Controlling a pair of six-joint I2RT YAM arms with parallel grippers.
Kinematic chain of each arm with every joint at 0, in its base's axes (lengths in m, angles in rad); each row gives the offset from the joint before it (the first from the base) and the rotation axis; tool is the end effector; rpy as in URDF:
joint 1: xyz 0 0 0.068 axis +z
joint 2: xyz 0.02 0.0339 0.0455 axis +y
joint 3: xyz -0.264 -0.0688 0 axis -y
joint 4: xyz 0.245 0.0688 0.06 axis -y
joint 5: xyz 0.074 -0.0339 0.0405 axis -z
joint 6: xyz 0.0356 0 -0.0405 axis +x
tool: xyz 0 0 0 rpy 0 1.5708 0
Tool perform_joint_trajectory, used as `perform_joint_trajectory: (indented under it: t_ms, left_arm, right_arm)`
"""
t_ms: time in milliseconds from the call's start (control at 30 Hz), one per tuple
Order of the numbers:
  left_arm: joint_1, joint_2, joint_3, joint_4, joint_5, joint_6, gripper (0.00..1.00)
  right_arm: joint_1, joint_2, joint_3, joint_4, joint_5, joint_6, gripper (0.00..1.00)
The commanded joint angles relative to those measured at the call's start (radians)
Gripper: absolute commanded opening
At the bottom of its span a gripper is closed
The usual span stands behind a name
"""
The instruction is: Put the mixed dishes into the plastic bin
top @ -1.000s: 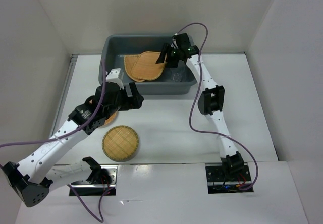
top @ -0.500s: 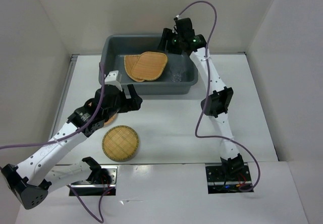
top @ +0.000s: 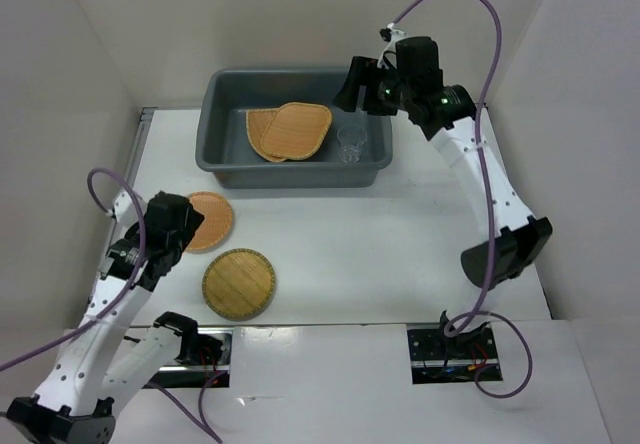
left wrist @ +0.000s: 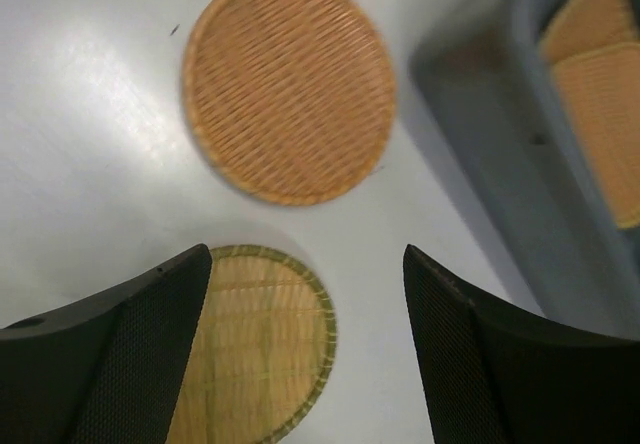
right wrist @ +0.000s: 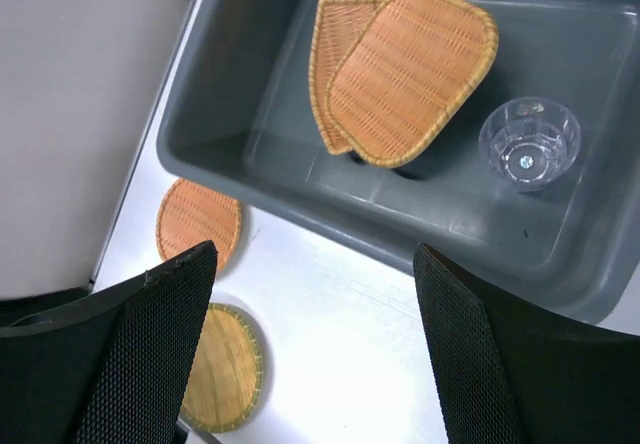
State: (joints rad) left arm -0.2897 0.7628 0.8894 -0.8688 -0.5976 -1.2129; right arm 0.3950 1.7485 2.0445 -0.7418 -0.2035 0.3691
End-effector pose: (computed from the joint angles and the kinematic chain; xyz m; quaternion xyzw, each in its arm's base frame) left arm 0.1407 -0.0210 0.3165 -0.4957 0.7305 -0.0657 0.4651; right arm 0.3496 0.1535 0.4553 -0.0651 0.8408 0.2775 0.4603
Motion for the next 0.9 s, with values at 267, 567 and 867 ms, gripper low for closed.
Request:
perform_joint_trajectory:
  t_ms: [267,567,867]
  left_arm:
    - [0.257,0.019,-0.300,0.085,0.248,-0.211,0.83]
    - [0.333,0.115,-0.406,0.359,0.239,-0.212,0.83]
    - [0.333,0.153,-0.487,0.565,0.229,-0.260,0.83]
  right_arm:
    - [0.008,-0.176,-0.372,0.131,-0.100,-0.018,0.84]
    - [0.008,-0.256,-0.457,0.130,-0.109,-0.018,0.84]
    - [0.008,-0.287,-0.486,0.101,-0.076,-0.027,0.86]
